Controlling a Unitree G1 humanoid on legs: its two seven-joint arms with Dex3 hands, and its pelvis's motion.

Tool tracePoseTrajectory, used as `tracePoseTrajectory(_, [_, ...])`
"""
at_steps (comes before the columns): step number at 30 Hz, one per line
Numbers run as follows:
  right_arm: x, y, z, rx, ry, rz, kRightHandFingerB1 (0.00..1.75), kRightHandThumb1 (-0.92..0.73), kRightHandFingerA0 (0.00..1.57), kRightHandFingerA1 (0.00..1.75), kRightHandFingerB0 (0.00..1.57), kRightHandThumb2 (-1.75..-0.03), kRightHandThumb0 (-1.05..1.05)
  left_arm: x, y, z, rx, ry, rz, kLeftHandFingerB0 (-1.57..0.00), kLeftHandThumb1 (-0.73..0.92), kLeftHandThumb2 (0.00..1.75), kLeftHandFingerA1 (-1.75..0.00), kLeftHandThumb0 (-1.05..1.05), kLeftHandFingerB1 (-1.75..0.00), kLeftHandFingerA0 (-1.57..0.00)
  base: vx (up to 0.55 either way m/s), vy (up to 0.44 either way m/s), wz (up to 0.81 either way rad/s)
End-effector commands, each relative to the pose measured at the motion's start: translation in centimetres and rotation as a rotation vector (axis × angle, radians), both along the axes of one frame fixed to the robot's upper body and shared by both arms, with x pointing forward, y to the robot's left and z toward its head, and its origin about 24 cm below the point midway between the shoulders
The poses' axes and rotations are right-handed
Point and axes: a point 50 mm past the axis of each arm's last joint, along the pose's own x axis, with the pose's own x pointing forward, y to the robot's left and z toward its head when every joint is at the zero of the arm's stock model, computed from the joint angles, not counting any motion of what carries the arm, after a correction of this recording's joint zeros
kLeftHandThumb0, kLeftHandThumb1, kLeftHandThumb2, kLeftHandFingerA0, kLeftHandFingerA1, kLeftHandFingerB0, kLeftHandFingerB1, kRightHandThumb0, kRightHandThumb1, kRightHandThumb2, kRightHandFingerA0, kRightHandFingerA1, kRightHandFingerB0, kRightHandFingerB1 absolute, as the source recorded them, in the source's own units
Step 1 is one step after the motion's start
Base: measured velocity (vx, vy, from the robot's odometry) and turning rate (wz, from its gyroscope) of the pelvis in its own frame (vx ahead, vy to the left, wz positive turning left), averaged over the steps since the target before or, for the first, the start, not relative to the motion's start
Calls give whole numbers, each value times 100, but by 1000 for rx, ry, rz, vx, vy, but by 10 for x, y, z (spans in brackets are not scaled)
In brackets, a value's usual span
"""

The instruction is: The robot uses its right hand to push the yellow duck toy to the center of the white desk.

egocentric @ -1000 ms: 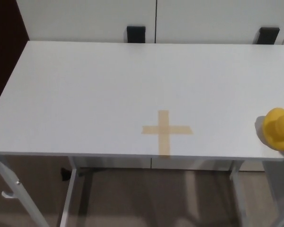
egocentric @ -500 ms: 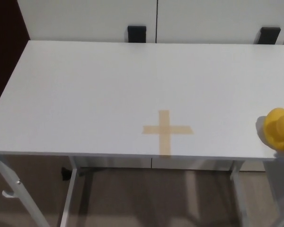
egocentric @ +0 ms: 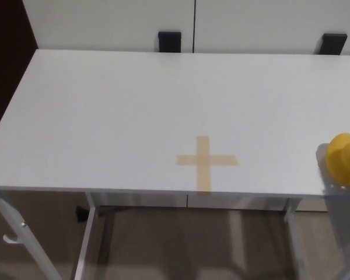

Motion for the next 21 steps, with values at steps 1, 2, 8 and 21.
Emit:
tracePoseTrajectory(1, [-1,10,-6,-22,14,21,41,-92,48,50,33,-71,-67,-4,3,1,16,2,1,-84,61,83,-93,-14,-99,-90,0,0,0])
tracePoseTrajectory(2, [-1,15,-10,-30,26,37,50,-70,47,65,18,-114,-54,-4,3,1,25,9,-8,-86,63,79,-92,-17,-100,-89,0,0,0])
tracePoseTrajectory(8, [-1,27,-21,-22,58,61,40,-92,49,49,35,-70,-67,-3,1,1,32,16,-27,-88,61,82,-94,-16,-101,-92,0,0,0])
tracePoseTrajectory(21, [4,62,-32,9,61,145,57,-71,52,65,38,-109,-74,-4,0,-1,16,18,-25,-83,63,85,-90,-12,-96,-87,0,0,0])
